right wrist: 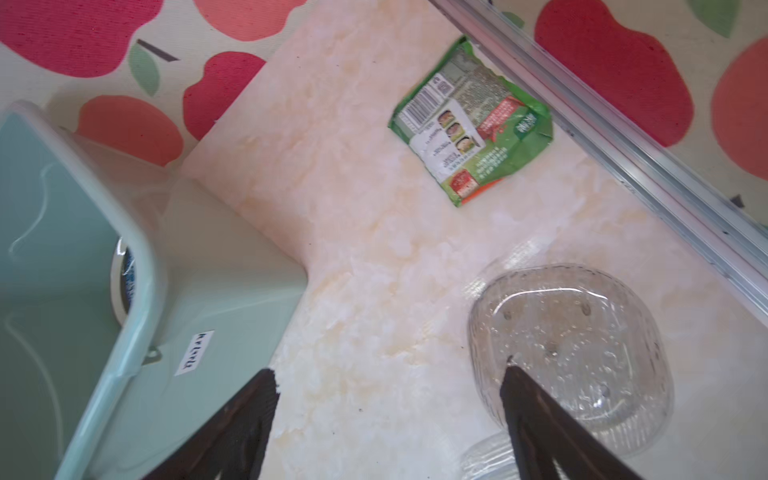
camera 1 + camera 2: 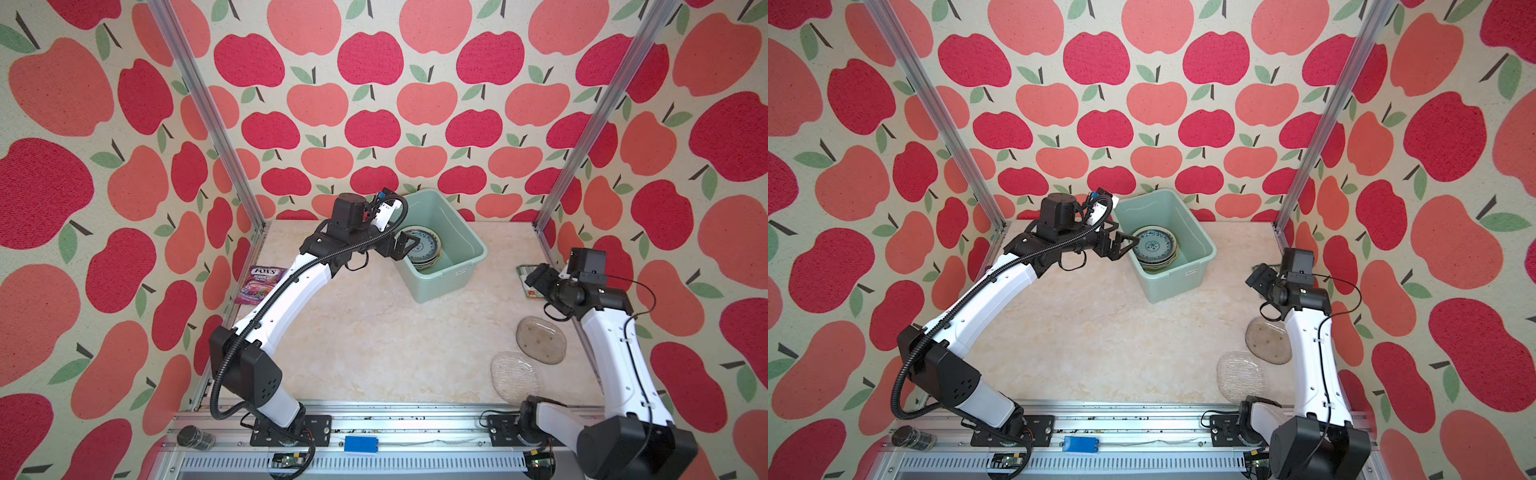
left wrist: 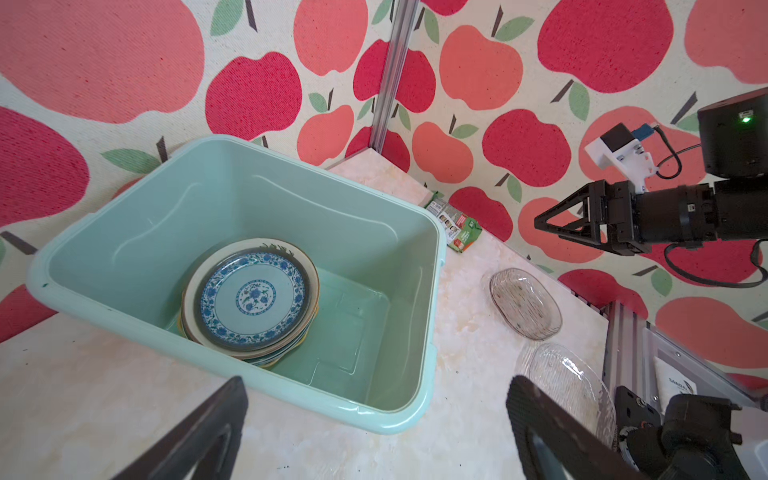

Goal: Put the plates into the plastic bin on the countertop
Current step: 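Move the right gripper down to the rim of the farther clear glass plate, then pinch the clear glass plate's rim with the right gripper and tilt it up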

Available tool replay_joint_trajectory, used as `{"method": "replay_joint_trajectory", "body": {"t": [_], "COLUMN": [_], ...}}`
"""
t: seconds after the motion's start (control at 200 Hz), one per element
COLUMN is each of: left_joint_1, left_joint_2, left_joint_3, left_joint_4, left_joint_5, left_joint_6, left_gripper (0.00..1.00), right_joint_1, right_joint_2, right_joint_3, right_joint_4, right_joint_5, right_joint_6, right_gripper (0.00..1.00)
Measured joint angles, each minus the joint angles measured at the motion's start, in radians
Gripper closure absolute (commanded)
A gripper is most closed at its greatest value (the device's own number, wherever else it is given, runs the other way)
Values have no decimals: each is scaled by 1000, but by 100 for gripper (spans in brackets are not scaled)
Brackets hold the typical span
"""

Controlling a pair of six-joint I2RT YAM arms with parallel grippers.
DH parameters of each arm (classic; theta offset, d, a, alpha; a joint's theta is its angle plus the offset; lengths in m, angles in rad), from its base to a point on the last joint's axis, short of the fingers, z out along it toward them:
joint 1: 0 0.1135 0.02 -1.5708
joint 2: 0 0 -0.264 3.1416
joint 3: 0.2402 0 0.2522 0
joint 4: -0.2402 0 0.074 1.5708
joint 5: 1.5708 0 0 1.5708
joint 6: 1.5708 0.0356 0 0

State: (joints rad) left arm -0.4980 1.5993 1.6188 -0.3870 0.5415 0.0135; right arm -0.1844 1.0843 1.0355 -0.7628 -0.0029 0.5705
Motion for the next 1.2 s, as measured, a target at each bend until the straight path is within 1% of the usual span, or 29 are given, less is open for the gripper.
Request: {"method": "replay_joint_trajectory", "body": {"t": [0.09, 0.185, 0.3, 0.455, 0.605, 0.885, 1.056, 1.146, 1.201], "left_joint_1": [-2, -7, -32, -80, -103, -108, -108, -108, -108], "left_joint_2": [9, 10, 27, 82, 124, 148, 150, 151, 154], "left_joint_3": [11, 23, 63, 130, 167, 195, 198, 202, 203], "left_joint_4": [-38, -64, -95, -112, -138, -164, -164, -163, -163], "left_joint_5": [25, 56, 87, 114, 122, 122, 119, 111, 104], "left_joint_6": [46, 117, 188, 225, 223, 187, 186, 183, 179], "left_gripper": [1, 1, 1, 1, 1, 1, 1, 1, 1], "right_joint_1": [-115, -200, -270, -336, -360, -369, -369, -369, -369], "right_joint_2": [-62, -118, -152, -155, -146, -45, -6, 9, 21], "right_joint_3": [-94, -179, -264, -347, -386, -424, -431, -436, -439], "right_joint_4": [-28, -43, -51, -54, -34, 34, 78, 108, 124], "right_joint_5": [-10, -15, -14, -13, 14, 76, 68, 53, 44], "right_joint_6": [-27, -43, -52, -69, -69, -69, -70, -75, -80], "right_gripper": [12, 12, 10, 8, 6, 5, 10, 15, 17]}}
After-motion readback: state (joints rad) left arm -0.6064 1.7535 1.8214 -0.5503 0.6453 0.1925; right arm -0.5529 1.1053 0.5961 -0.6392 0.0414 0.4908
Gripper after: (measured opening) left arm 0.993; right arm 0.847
